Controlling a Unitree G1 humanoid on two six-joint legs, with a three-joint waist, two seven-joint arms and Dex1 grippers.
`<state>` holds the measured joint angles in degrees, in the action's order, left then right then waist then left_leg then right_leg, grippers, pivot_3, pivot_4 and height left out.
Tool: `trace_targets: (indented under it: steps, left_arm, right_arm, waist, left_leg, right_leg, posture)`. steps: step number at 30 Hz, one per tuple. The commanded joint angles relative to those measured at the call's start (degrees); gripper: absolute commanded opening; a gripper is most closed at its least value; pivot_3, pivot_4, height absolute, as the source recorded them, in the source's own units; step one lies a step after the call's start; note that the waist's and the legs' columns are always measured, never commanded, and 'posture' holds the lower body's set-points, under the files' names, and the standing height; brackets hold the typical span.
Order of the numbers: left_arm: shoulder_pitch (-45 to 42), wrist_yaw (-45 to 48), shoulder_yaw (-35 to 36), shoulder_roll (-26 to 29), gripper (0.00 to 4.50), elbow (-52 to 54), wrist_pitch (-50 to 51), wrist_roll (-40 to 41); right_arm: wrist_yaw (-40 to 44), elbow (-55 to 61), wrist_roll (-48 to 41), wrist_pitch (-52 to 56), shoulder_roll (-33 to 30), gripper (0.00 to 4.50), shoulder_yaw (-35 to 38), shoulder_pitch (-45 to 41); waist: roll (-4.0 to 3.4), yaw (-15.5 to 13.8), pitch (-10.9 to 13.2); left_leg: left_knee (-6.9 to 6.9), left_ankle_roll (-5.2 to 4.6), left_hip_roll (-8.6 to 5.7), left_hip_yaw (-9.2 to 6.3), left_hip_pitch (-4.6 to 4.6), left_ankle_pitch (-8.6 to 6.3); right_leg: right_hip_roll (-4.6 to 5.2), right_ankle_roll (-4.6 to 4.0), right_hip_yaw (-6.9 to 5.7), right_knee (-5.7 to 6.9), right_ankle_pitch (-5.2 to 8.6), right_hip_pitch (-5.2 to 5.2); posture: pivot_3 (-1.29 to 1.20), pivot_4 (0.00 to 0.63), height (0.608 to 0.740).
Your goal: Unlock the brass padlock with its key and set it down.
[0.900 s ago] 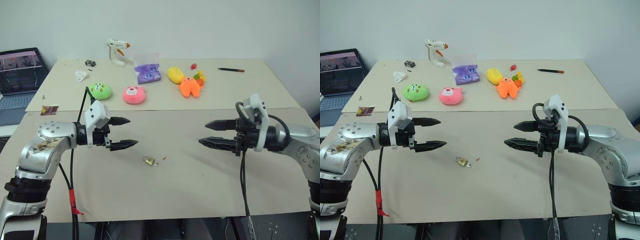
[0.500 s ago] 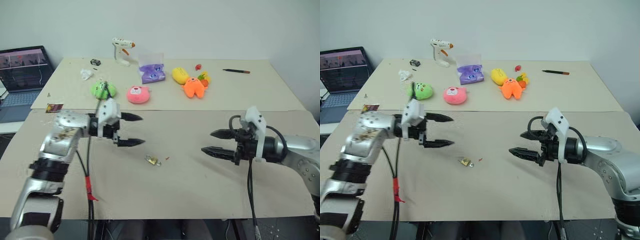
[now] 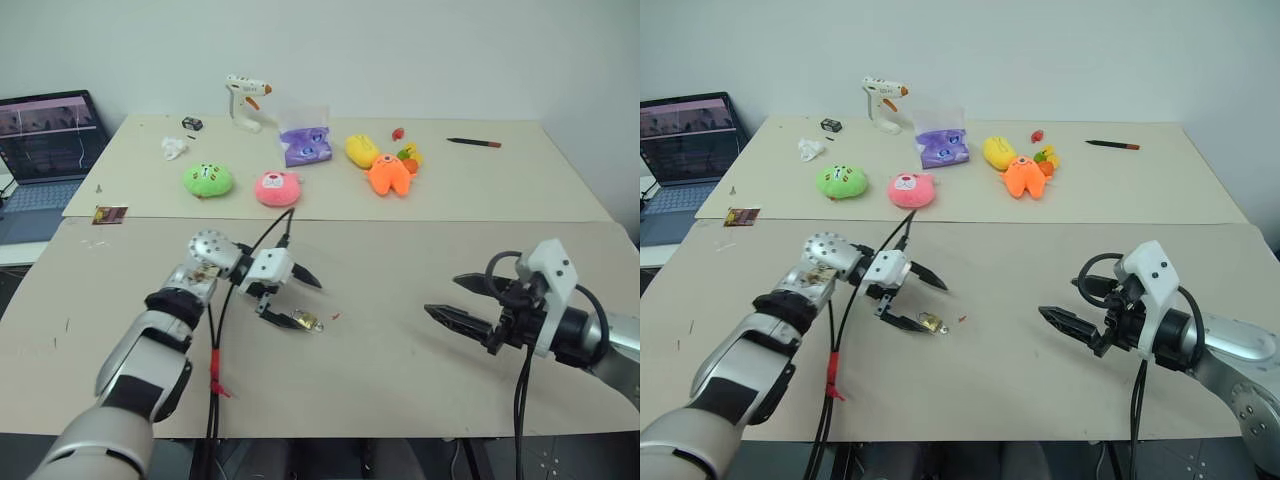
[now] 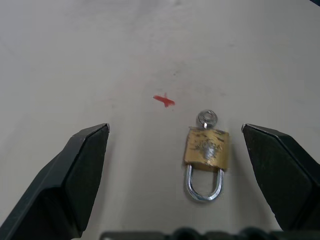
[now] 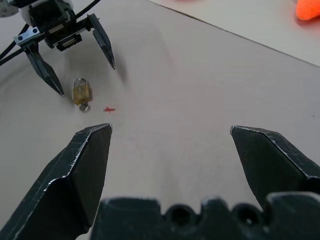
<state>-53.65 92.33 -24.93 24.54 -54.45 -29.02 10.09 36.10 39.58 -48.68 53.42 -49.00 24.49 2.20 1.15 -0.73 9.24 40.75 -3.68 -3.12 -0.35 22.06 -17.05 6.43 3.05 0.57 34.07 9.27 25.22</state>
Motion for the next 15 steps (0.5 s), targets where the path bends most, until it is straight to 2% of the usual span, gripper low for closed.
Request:
trace_targets:
  steps: [1, 6, 15]
  left_arm:
    - [-2.44, 0.17, -2.04, -0.65, 4.5, -3.13, -4.93, -0.86]
    - [-3.89, 0.17, -5.15, 0.85, 4.5, -7.45, -10.85, -3.03]
    - [-5.91, 0.17, -4.38, 0.53, 4.5, -11.47, -13.15, -4.35]
  right_arm:
    - [-1.61, 2.38, -1.7, 0.22, -0.21, 4.47, 3.99, 0.76]
    - [-2.95, 2.99, -2.57, 0.09, -0.47, 4.47, 5.31, 1.94]
    - [-3.33, 1.94, -2.06, -0.6, -1.42, 4.47, 4.27, 0.97]
  waist:
    - [0.0, 0.16, 0.0]
    - [0.01, 0.13, 0.0]
    - [0.01, 0.11, 0.0]
  left_leg:
    - [0.02, -0.02, 0.0, 0.0, 0.02, -0.01]
    - [0.09, -0.1, 0.0, 0.07, 0.01, -0.06]
    - [0.12, -0.11, 0.01, 0.07, -0.04, -0.06]
  right_leg:
    - [0.0, 0.02, 0.01, 0.0, -0.01, 0.0]
    - [0.0, 0.11, 0.06, -0.02, -0.06, -0.03]
    - [-0.01, 0.12, 0.06, -0.02, -0.04, -0.08]
  posture:
    - [0.0, 0.15, 0.739]
    - [0.0, 0.15, 0.739]
    - [0.0, 0.15, 0.739]
